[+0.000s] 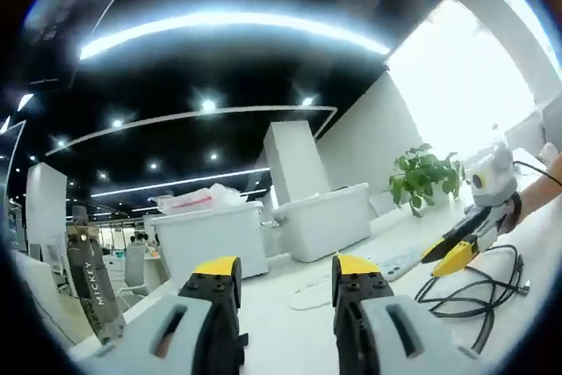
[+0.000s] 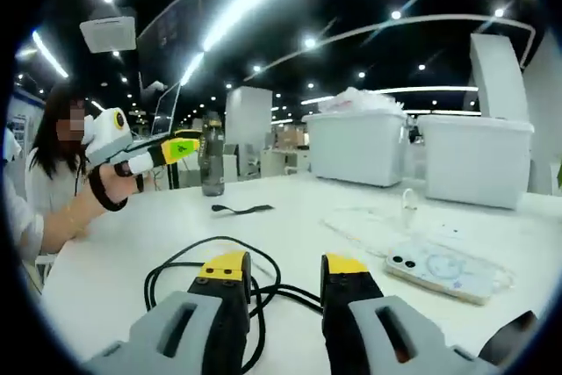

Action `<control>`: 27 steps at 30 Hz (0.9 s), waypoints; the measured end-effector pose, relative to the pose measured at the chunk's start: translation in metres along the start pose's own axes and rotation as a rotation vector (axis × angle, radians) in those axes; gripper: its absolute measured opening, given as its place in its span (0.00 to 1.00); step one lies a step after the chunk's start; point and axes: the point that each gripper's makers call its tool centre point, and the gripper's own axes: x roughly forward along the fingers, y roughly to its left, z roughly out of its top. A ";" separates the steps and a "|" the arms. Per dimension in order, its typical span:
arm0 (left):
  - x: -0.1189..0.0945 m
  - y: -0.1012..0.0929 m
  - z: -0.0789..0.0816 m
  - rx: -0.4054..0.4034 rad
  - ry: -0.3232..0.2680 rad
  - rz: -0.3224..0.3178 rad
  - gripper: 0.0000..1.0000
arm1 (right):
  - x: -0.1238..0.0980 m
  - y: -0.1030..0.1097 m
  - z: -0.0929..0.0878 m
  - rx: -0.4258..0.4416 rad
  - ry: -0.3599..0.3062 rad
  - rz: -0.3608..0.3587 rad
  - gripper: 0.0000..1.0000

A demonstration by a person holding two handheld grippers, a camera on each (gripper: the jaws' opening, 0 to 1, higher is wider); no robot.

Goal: Coil the Type-C to USB data cable on the desktop and secure it with Velcro straps.

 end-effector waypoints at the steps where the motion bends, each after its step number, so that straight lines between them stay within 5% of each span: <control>1: 0.000 0.000 -0.002 -0.031 0.005 0.006 0.43 | 0.007 0.001 -0.003 -0.005 0.011 0.017 0.29; 7: -0.009 -0.002 -0.026 0.010 0.109 0.027 0.42 | 0.034 0.005 -0.024 -0.011 0.091 0.051 0.28; 20: -0.007 -0.011 -0.018 0.044 0.079 0.010 0.42 | 0.053 0.009 -0.031 -0.082 0.192 0.070 0.14; 27: -0.007 -0.017 -0.022 0.053 0.092 -0.007 0.42 | 0.060 0.011 -0.035 -0.217 0.279 0.037 0.05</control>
